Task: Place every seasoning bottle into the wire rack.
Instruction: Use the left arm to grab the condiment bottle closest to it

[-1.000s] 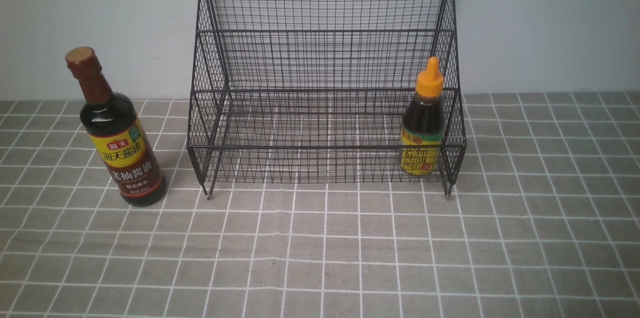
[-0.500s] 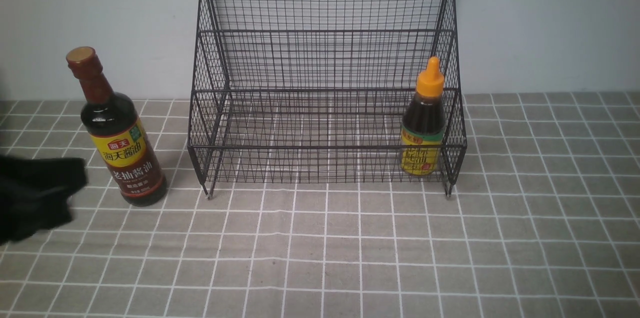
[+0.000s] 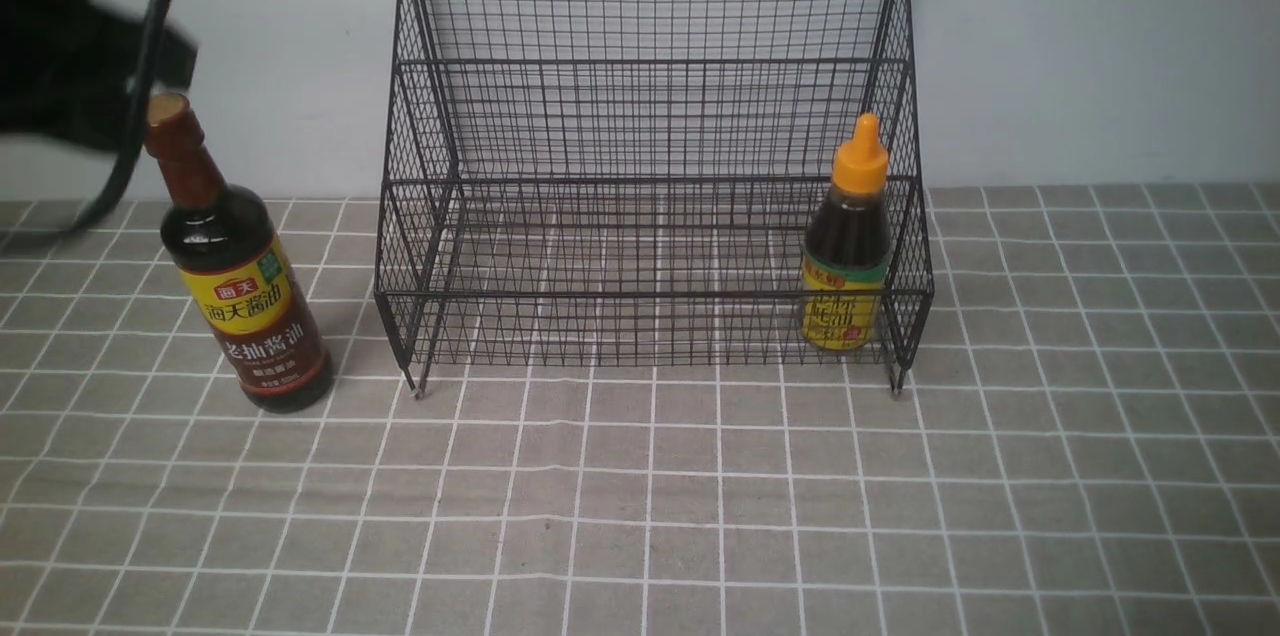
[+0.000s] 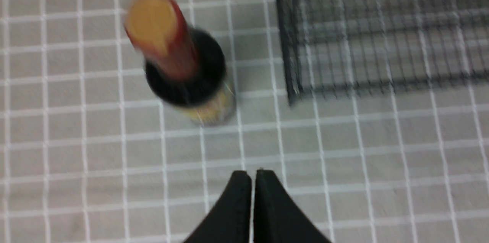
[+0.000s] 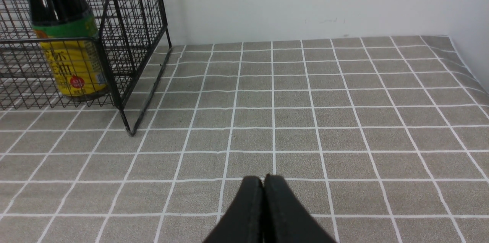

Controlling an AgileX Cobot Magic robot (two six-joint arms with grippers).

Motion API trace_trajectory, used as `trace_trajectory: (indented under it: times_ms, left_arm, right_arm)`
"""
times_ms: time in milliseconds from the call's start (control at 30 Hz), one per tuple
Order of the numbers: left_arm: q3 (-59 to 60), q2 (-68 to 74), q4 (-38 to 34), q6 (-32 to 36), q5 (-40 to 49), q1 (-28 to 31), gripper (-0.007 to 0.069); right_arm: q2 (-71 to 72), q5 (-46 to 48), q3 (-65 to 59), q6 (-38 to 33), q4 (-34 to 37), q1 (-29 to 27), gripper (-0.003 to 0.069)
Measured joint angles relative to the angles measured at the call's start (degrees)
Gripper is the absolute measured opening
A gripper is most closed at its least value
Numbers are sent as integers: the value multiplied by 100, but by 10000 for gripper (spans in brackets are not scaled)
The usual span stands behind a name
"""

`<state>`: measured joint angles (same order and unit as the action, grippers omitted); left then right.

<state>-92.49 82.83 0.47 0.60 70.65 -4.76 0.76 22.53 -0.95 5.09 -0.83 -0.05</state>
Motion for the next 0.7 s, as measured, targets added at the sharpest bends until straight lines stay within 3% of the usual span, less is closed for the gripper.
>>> trace_trajectory:
  times_ms: [133,267,400,467,567,633,700]
  left_arm:
    - [-508,544,215,41,17,0,4]
    - [-564,733,515,49,88,0,65]
    - [-574,943,997,49,47,0,285]
    - [-576,1013,1048,49,-38,0,340]
    - [-582,1289,1190,49,-258,0,528]
    - [-582,1463,1328,19,-404,0,598]
    - [-582,1568,1412,0,-547,0,621]
  right_arm:
    - [0,0,0,0,0,0,-13]
    - [0,0,0,0,0,0,-14]
    - [0,0,0,0,0,0,-14]
    - [0,0,0,0,0,0,-14]
    - [0,0,0,0,0,0,-14]
    - [0,0,0,0,0,0,-14]
    - [0,0,0,0,0,0,-14]
